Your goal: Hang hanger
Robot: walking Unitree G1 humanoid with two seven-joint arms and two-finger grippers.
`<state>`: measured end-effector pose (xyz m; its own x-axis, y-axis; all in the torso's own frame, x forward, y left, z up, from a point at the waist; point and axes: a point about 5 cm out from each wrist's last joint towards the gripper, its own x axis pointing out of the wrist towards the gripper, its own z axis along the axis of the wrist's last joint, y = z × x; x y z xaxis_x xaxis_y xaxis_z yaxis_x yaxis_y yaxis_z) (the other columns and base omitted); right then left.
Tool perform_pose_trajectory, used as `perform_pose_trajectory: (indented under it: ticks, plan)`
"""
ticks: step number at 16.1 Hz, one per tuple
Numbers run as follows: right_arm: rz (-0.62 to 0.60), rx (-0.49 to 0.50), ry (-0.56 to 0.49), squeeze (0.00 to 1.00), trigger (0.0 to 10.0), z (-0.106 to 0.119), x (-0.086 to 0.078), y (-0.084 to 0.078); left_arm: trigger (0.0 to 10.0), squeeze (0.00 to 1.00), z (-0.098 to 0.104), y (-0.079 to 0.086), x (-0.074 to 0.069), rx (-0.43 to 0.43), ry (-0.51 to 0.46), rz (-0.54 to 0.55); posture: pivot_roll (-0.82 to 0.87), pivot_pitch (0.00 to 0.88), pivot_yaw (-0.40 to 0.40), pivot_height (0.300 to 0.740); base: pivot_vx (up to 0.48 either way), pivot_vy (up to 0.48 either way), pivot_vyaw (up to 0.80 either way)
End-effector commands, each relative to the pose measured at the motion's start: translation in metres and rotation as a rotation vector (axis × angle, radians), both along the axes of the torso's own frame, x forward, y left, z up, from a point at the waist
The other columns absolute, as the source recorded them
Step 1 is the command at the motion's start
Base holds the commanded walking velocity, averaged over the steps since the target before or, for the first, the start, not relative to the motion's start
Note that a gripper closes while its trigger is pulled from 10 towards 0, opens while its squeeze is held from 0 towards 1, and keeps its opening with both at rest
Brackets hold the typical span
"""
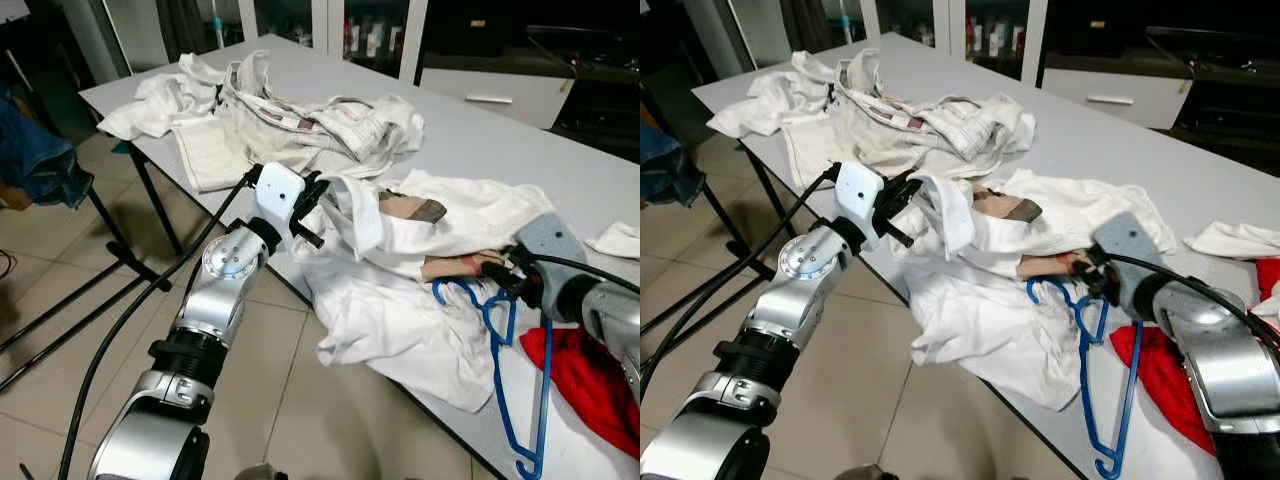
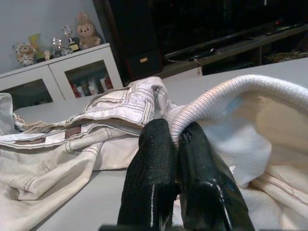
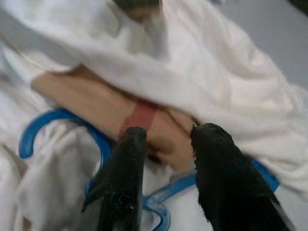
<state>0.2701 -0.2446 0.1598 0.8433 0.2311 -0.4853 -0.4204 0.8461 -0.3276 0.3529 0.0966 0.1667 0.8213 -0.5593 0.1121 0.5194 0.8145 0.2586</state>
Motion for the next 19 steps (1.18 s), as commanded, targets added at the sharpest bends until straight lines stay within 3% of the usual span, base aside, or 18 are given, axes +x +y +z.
perform_pose_trajectory:
  ticks: [1, 3, 4, 5, 6, 7, 8, 9, 12, 15, 16, 17, 19]
  plan:
    - [-0.016, 0.014, -0.022, 1.00, 10.0, 0.003, 0.005, -0.001, 10.0, 0.00, 0.004, 0.001, 0.002, 0.003, -0.017, 0.012, -0.03, 0.001, 0.038, 0.723, 0.000, 0.000, 0.00]
    - [-0.057, 0.004, -0.021, 1.00, 10.0, -0.006, 0.011, -0.002, 10.0, 0.00, 0.003, 0.002, 0.001, 0.004, -0.014, 0.014, -0.03, 0.002, 0.037, 0.723, 0.000, 0.000, 0.00]
    - [-0.049, -0.066, -0.037, 0.99, 10.0, -0.008, 0.012, -0.004, 10.0, 0.00, 0.003, 0.002, 0.001, 0.004, -0.014, 0.014, -0.03, 0.002, 0.037, 0.723, 0.000, 0.000, 0.00]
    - [-0.029, -0.172, -0.058, 0.24, 10.0, -0.010, 0.014, -0.009, 10.0, 0.00, 0.003, 0.002, 0.002, 0.005, -0.014, 0.014, -0.03, 0.002, 0.037, 0.723, 0.000, 0.000, 0.00]
    - [-0.012, -0.246, -0.072, 0.24, 10.0, -0.011, 0.015, -0.012, 10.0, 0.00, 0.004, 0.002, 0.002, 0.005, -0.015, 0.014, -0.03, 0.002, 0.037, 0.723, 0.000, 0.000, 0.00]
    - [0.018, -0.351, -0.092, 0.00, 10.0, -0.007, 0.017, -0.018, 10.0, 0.00, 0.005, 0.002, 0.002, 0.007, -0.017, 0.013, -0.02, 0.004, 0.043, 0.723, 0.000, 0.000, 0.00]
    - [0.021, -0.363, -0.092, 0.00, 10.0, -0.006, 0.017, -0.020, 10.0, 0.00, 0.005, 0.002, 0.002, 0.008, -0.018, 0.011, -0.02, 0.004, 0.043, 0.723, 0.000, 0.000, 0.00]
    - [0.023, -0.372, -0.088, 1.00, 10.0, -0.005, 0.018, -0.022, 10.0, 0.00, 0.004, 0.001, 0.002, 0.008, -0.017, 0.009, -0.02, 0.004, 0.043, 0.723, 0.000, 0.000, 0.00]
    - [0.062, -0.386, -0.042, 1.00, 10.0, -0.013, 0.016, -0.024, 10.0, 0.00, 0.004, 0.000, 0.002, 0.007, -0.015, 0.004, -0.02, 0.005, 0.042, 0.723, 0.000, 0.000, 0.00]
    - [0.129, -0.293, 0.012, 1.00, 10.0, -0.016, 0.009, -0.018, 10.0, 0.00, 0.004, 0.001, 0.001, 0.008, -0.016, 0.005, -0.02, 0.006, 0.043, 0.723, 0.000, 0.000, 0.00]
    - [0.170, -0.252, 0.046, 0.69, 10.0, -0.018, 0.004, -0.016, 10.0, 0.00, 0.004, 0.001, 0.001, 0.009, -0.016, 0.003, -0.02, 0.006, 0.044, 0.723, 0.000, 0.000, 0.00]
    - [0.183, -0.221, 0.059, 0.00, 10.0, -0.018, 0.001, -0.016, 10.0, 0.00, 0.004, 0.000, 0.001, 0.008, -0.015, 0.001, -0.02, 0.006, 0.044, 0.723, 0.000, 0.000, 0.00]
    - [0.160, -0.231, 0.046, 0.00, 10.0, -0.016, 0.003, -0.022, 10.0, 0.00, 0.004, -0.001, 0.001, 0.008, -0.016, -0.002, -0.03, 0.006, 0.046, 0.723, 0.000, 0.000, 0.00]
